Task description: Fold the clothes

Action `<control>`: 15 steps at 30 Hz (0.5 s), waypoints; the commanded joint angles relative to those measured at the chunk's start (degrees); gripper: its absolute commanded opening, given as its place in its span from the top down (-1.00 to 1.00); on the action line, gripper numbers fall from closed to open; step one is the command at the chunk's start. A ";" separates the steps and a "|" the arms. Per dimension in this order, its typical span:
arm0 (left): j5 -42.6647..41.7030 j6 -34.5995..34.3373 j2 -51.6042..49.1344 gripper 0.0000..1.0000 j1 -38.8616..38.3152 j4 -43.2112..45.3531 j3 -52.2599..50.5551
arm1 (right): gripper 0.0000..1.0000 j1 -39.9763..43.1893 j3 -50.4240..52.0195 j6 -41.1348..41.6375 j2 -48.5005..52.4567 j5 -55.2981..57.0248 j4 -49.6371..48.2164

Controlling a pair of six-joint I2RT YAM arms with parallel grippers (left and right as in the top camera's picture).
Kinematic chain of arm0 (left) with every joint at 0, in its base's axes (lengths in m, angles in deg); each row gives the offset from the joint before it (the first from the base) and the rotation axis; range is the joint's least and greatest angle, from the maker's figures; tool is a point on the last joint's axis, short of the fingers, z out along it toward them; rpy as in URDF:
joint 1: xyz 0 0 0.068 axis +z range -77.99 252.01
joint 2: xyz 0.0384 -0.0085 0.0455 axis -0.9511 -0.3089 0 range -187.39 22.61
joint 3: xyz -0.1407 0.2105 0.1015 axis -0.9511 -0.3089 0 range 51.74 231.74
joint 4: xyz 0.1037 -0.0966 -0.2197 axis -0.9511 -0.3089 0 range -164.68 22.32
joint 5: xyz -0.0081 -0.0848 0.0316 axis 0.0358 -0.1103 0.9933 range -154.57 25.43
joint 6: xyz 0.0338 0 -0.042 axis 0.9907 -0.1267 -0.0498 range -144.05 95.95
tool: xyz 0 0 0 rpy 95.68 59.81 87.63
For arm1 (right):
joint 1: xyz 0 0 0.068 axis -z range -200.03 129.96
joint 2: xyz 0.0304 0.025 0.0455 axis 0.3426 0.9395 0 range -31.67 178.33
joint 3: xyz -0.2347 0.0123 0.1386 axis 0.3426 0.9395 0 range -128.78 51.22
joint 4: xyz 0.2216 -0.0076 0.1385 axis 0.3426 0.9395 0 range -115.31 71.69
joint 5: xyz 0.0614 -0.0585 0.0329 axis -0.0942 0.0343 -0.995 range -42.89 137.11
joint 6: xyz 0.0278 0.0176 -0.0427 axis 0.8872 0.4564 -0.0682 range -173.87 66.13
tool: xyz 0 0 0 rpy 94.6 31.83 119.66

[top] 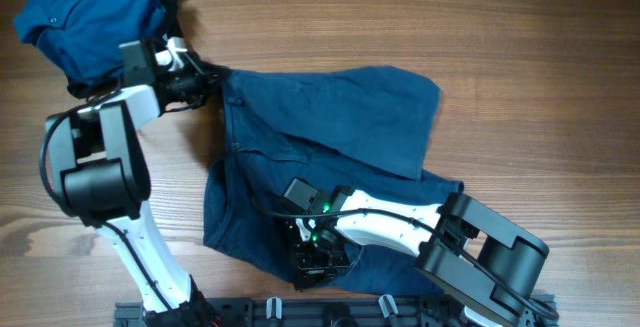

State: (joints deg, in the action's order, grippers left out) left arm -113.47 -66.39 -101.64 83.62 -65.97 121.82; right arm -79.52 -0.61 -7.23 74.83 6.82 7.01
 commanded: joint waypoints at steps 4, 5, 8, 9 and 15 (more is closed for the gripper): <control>-2.27 -0.09 -0.15 -0.07 4.81 2.47 0.44 | 0.66 -1.05 1.70 0.50 1.29 2.34 1.14; -3.23 -0.09 -0.15 -0.21 4.81 3.10 0.44 | 0.67 -1.05 1.70 0.74 1.29 2.32 1.16; -8.13 -0.11 -0.15 -0.84 4.68 5.90 0.44 | 0.71 -1.05 1.68 1.46 1.27 2.32 1.18; -10.29 -0.13 -0.15 -0.88 4.68 7.10 0.44 | 0.72 -1.03 1.68 1.53 1.11 2.34 1.18; -17.66 -0.13 3.37 -0.95 5.40 9.22 0.44 | 0.82 1.25 0.39 1.77 -3.80 7.41 2.54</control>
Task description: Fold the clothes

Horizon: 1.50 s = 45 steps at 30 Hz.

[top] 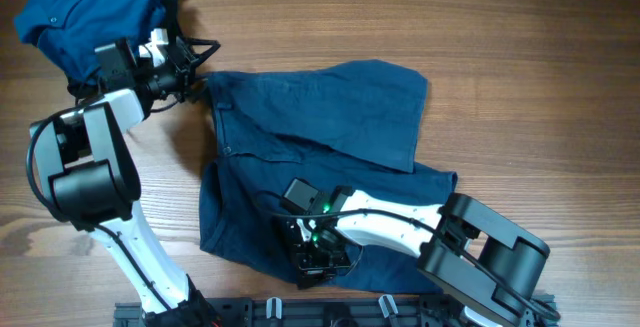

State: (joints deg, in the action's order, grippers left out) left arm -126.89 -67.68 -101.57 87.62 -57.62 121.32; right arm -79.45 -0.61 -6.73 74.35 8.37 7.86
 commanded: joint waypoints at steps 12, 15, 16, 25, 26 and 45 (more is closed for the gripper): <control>-0.17 1.46 23.52 -0.98 3.82 -2.36 0.94 | 0.22 23.65 -12.92 -12.87 -29.38 19.39 17.81; 0.22 1.44 24.13 -0.99 3.61 -3.54 0.94 | 0.12 28.41 -14.67 -15.50 -30.05 18.32 18.32; 1.03 1.49 24.09 -0.99 3.63 -4.35 0.94 | 0.09 29.24 -14.69 -16.20 -30.03 17.66 18.08; 29.27 13.25 23.98 -0.99 1.77 -19.63 0.94 | 0.05 29.73 -14.45 -18.45 -21.73 17.31 16.90; 34.47 13.22 23.98 -0.99 1.49 -20.57 0.94 | 0.06 29.68 -14.45 -18.38 -20.31 17.29 16.09; 46.88 13.77 28.26 -0.38 0.57 -45.31 0.94 | 0.10 29.73 -14.43 -21.18 -10.21 27.26 15.45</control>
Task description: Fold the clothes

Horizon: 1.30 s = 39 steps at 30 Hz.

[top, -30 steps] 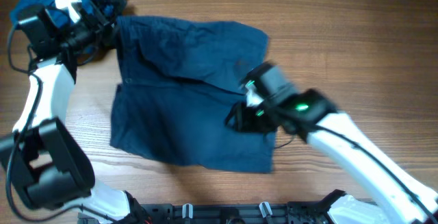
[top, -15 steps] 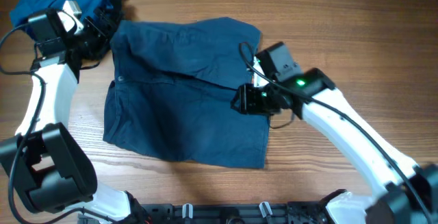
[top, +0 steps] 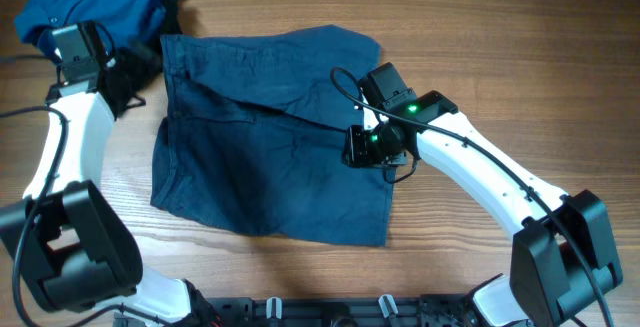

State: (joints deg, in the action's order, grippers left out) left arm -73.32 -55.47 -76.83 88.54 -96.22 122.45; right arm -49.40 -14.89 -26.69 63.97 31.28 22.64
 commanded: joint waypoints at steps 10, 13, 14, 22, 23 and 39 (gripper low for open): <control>-2.73 8.70 14.71 0.92 -7.37 -26.99 -0.22 | 0.91 -0.31 -0.02 0.31 1.01 5.35 -1.33; -2.47 8.76 14.45 0.92 -10.16 -32.24 -1.90 | 0.92 -0.39 1.11 2.45 2.05 5.33 -1.51; -2.01 8.74 14.34 0.92 -10.82 -32.89 -2.82 | 0.91 -0.39 1.64 3.10 2.27 5.35 -1.51; -5.70 8.50 14.29 0.92 -17.42 -25.33 -17.16 | 0.92 -0.42 10.78 7.41 2.43 3.26 -7.30; -5.77 8.31 14.29 0.92 -17.92 -23.93 -18.64 | 0.91 -0.42 11.74 7.43 2.43 2.47 -8.41; -6.47 2.32 14.25 0.92 -18.25 -13.07 -32.98 | 0.91 -0.39 19.63 9.22 2.43 -3.34 -14.80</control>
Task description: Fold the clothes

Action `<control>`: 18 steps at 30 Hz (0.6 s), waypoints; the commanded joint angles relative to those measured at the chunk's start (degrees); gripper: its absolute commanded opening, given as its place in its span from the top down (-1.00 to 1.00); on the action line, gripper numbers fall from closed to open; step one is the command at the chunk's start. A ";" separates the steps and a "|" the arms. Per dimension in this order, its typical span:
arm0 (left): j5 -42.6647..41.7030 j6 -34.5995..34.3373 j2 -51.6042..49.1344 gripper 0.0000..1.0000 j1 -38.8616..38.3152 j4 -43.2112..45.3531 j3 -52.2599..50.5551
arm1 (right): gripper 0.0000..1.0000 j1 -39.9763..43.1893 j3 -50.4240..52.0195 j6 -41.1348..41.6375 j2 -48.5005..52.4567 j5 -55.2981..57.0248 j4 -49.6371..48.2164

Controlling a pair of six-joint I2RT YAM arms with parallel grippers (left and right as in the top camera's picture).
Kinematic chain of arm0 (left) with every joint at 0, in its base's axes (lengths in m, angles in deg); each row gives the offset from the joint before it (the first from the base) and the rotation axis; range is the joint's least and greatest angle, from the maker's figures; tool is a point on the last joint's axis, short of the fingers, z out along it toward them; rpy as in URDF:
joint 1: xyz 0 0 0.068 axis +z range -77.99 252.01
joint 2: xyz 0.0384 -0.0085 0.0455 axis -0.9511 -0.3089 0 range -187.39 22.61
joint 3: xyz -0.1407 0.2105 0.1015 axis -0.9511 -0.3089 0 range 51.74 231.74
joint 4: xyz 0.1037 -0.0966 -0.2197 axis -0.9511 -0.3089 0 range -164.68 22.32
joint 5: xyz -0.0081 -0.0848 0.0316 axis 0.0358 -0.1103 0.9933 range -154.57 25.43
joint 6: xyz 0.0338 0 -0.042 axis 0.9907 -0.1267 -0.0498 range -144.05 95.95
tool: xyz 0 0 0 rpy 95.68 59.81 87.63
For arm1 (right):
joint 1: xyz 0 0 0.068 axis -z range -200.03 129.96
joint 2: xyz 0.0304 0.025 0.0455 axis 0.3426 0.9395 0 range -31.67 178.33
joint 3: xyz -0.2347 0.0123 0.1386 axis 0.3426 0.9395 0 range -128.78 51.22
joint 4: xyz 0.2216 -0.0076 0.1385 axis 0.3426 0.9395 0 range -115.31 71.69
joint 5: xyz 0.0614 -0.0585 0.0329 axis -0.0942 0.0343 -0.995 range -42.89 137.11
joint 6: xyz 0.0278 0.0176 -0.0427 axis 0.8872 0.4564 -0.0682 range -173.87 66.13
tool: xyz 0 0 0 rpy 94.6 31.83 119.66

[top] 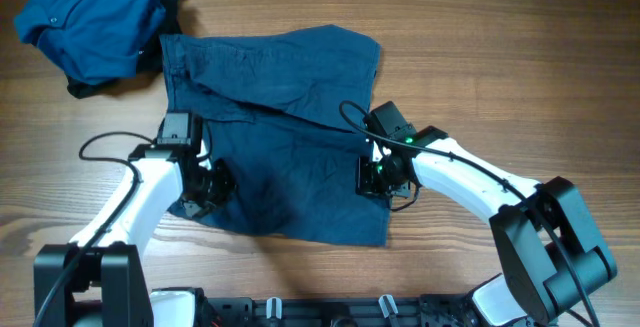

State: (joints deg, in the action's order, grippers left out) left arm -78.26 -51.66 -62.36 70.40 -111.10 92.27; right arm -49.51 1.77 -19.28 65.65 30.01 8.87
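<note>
Navy shorts lie spread flat in the middle of the table, with the waistband on the left and the legs pointing right. The upper leg overlaps the lower one along a diagonal fold. My left gripper is down at the lower left corner of the shorts, by the waistband. At the right edge of the lower leg, my right gripper rests on the hem. From overhead, both pairs of fingers are hidden by their wrists, so neither grip shows.
A crumpled blue shirt lies on a dark garment at the far left corner, just touching the waistband's top corner. Bare wooden table stretches to the right and along the front left.
My left gripper has moved from beside the shirt pile at the far left to the shorts' lower left corner. The right gripper has shifted slightly nearer along the right hem. The shorts have not moved.
At first the shorts lay bunched further right, with my left gripper at their top left corner and my right on the lower part near the front. The top corner then sat further left. Later the shorts lay spread out, and now each arm is at an edge.
</note>
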 commanded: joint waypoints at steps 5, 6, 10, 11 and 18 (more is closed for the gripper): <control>-2.95 -2.89 -0.22 0.92 -0.17 2.97 -4.92 | 0.91 -0.13 6.12 5.11 0.74 -2.01 -2.05; -3.45 -2.86 -0.22 0.92 -0.17 2.89 -4.96 | 0.91 -0.13 6.25 5.38 0.74 -2.01 -2.10; -6.54 -2.84 -0.22 0.92 -0.35 1.95 -4.96 | 0.92 0.07 6.29 8.00 0.74 -1.70 -2.19; -6.91 -2.84 -0.22 0.92 -0.72 1.62 -4.96 | 0.92 0.35 6.29 8.24 0.74 -1.60 -2.08; -7.10 -6.56 -0.22 0.92 -8.76 0.57 -4.96 | 0.92 4.42 6.29 11.93 0.74 2.73 1.55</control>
State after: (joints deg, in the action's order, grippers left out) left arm -83.97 -54.70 -62.34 66.07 -110.49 87.94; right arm -47.32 5.29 -9.90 64.58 26.43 8.08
